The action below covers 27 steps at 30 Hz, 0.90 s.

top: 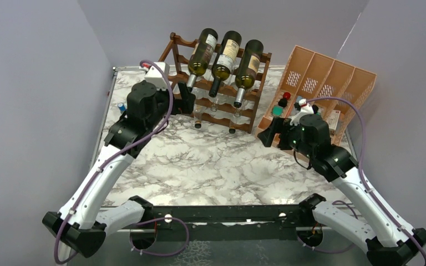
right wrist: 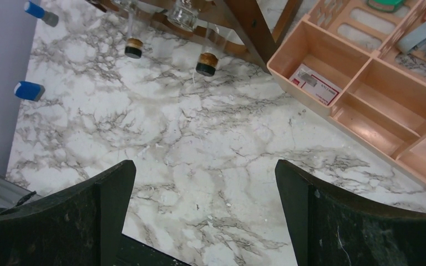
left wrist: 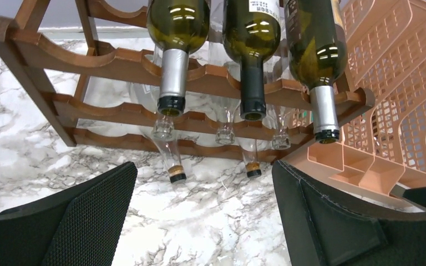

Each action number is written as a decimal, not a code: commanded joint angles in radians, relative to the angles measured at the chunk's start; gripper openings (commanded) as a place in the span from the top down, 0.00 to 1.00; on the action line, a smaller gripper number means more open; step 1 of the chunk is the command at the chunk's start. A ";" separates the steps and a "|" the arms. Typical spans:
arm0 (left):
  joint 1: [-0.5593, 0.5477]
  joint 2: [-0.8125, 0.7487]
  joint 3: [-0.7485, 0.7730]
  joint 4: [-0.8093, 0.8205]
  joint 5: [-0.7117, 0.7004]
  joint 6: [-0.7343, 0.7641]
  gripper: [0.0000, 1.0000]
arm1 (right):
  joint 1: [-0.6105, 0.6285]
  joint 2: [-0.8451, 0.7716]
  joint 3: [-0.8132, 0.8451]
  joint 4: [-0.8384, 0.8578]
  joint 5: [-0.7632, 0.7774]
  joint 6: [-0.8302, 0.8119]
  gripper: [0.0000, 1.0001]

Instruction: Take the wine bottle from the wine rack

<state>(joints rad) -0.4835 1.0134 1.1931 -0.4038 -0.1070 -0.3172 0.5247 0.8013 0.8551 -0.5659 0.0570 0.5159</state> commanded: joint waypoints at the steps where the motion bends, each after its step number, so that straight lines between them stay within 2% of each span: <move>1: 0.008 0.104 0.132 -0.054 0.040 0.048 0.01 | 0.009 -0.007 0.077 -0.038 -0.040 -0.030 0.01; 7: 0.007 0.233 0.283 -0.061 0.135 0.059 0.01 | 0.009 -0.032 0.051 -0.013 -0.098 -0.043 0.01; 13: 0.008 0.241 0.266 -0.059 0.148 0.052 0.01 | 0.009 0.082 0.159 -0.002 -0.104 -0.082 0.01; 22: 0.008 0.149 0.141 -0.052 0.147 0.052 0.01 | 0.008 0.495 0.607 -0.106 0.000 -0.071 0.01; 27: 0.007 0.039 0.063 -0.073 0.148 0.067 0.01 | 0.006 0.615 0.783 -0.111 0.117 -0.014 0.01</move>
<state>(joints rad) -0.4797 1.1561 1.2980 -0.4648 0.0189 -0.2691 0.5289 1.3678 1.5288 -0.6434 0.0616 0.4622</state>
